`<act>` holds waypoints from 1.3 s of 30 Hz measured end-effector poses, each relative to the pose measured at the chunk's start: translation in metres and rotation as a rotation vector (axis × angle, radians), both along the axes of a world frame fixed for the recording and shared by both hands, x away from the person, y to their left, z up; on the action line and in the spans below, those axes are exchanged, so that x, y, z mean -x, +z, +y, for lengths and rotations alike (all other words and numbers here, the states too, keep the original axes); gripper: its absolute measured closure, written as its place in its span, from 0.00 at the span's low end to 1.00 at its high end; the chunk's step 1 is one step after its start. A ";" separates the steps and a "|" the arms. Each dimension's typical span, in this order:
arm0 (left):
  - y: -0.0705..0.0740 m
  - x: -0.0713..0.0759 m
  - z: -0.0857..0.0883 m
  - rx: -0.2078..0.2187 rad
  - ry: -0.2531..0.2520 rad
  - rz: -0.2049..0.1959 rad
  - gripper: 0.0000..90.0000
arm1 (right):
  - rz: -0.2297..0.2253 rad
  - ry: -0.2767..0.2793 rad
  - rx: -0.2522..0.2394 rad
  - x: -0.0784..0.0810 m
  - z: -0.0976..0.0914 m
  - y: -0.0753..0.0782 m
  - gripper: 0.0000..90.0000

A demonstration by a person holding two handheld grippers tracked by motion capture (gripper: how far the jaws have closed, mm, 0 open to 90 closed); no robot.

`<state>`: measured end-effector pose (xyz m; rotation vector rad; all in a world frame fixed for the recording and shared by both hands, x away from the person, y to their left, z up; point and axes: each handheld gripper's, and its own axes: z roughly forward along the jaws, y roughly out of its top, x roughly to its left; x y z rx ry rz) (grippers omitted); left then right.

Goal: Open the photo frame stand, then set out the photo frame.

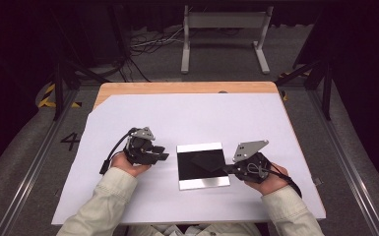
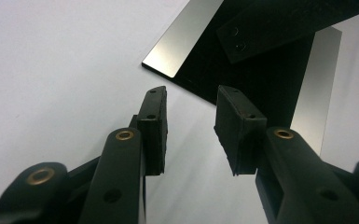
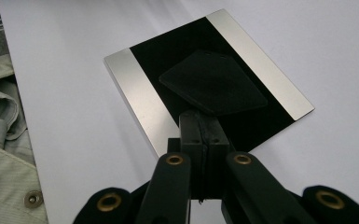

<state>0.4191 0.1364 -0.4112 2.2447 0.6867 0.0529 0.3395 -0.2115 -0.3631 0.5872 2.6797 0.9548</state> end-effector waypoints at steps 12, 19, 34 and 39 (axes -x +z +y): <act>0.002 0.002 0.006 0.004 0.010 -0.005 0.71 | 0.022 -0.012 0.007 -0.001 -0.009 0.001 1.00; 0.001 0.005 0.012 -0.001 0.018 -0.004 0.71 | 0.049 -0.053 -0.004 -0.002 -0.020 0.007 0.99; 0.001 0.005 0.012 -0.003 0.024 -0.008 0.70 | 0.052 -0.191 -0.092 -0.009 -0.028 0.011 0.89; 0.000 0.005 0.014 -0.002 0.046 -0.009 0.66 | 0.050 -0.199 -0.106 -0.011 -0.028 0.012 0.85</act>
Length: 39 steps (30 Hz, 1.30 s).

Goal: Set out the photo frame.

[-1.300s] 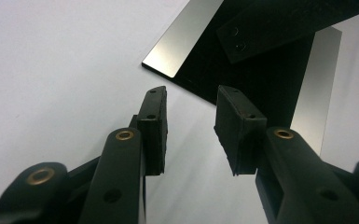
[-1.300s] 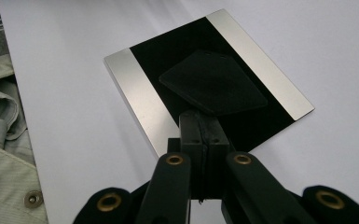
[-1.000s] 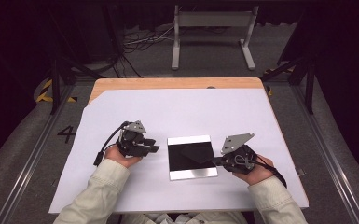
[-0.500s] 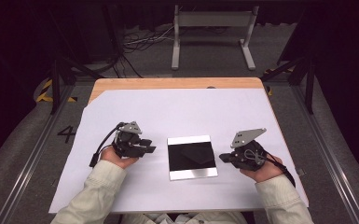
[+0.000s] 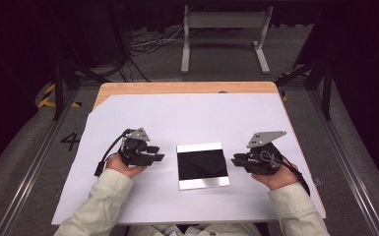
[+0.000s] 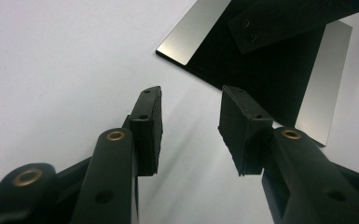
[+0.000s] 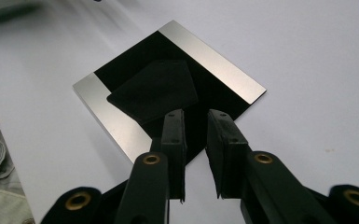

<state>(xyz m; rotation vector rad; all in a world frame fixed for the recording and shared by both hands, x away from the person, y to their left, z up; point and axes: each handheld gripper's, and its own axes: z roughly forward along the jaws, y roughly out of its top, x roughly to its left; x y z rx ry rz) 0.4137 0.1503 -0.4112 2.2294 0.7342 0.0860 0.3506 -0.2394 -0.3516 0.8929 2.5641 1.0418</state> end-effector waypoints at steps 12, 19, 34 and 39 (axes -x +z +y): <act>0.001 0.000 0.003 -0.001 0.008 -0.006 0.66 | 0.005 -0.008 -0.005 -0.019 0.005 0.000 0.83; 0.000 0.000 0.004 0.000 0.016 0.000 0.66 | 0.022 -0.018 0.031 -0.031 0.014 0.003 0.81; -0.001 0.001 0.006 -0.001 0.023 0.001 0.64 | 0.148 -0.095 0.055 -0.052 0.022 0.009 0.74; -0.001 0.000 0.006 -0.004 0.022 0.003 0.64 | 0.183 -0.114 0.051 -0.055 0.021 0.013 0.73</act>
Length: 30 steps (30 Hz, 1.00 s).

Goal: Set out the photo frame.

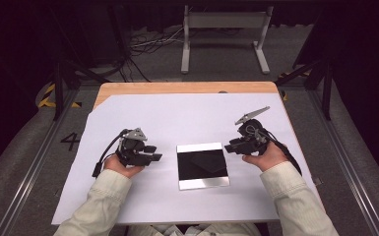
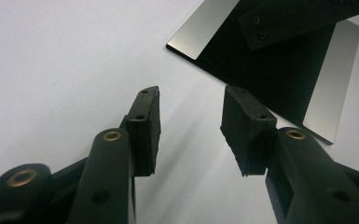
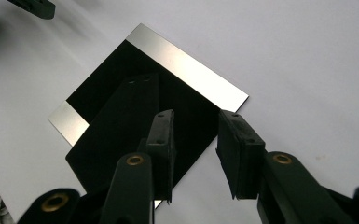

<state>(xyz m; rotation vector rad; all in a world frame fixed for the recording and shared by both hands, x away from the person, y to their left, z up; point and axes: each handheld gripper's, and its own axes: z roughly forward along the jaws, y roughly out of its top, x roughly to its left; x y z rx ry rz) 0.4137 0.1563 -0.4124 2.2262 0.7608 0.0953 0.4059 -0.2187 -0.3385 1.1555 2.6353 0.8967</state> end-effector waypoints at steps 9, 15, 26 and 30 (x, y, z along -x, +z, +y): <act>0.000 -0.001 0.000 0.002 0.003 -0.002 0.64 | 0.070 -0.026 -0.005 -0.004 0.003 0.002 0.71; -0.002 -0.001 0.001 0.003 0.007 0.004 0.63 | 0.134 -0.058 -0.030 -0.009 0.007 -0.002 0.64; -0.002 -0.001 0.001 0.005 0.010 0.008 0.62 | 0.194 -0.067 -0.088 -0.008 0.014 -0.007 0.61; -0.002 -0.001 0.001 0.002 0.007 0.004 0.62 | 0.226 -0.076 -0.108 -0.008 0.015 -0.012 0.60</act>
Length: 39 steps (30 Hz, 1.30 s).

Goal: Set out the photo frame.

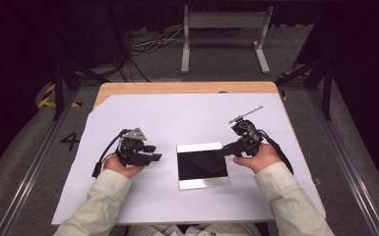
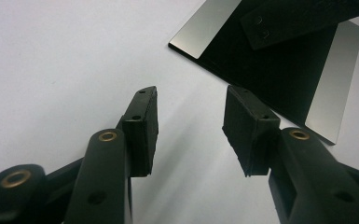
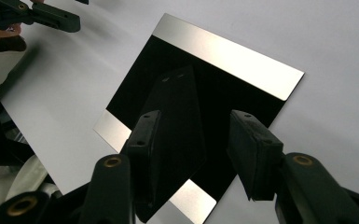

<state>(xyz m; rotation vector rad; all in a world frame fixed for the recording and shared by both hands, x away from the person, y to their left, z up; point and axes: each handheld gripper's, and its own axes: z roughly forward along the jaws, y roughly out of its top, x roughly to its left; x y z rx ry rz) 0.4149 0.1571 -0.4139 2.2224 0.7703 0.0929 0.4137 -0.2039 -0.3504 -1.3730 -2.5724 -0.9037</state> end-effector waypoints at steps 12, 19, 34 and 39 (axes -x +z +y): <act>0.000 0.000 0.000 -0.004 -0.002 0.002 0.61 | 0.058 0.015 -0.035 0.002 0.004 -0.014 0.58; 0.000 0.001 -0.001 -0.009 0.004 0.000 0.61 | 0.095 0.024 -0.053 0.001 0.008 -0.020 0.56; -0.001 0.001 -0.003 -0.029 -0.001 -0.012 0.61 | 0.178 0.028 -0.068 -0.005 0.013 -0.033 0.53; -0.001 0.001 -0.003 -0.029 0.000 -0.012 0.61 | 0.199 0.024 -0.074 -0.006 0.014 -0.034 0.52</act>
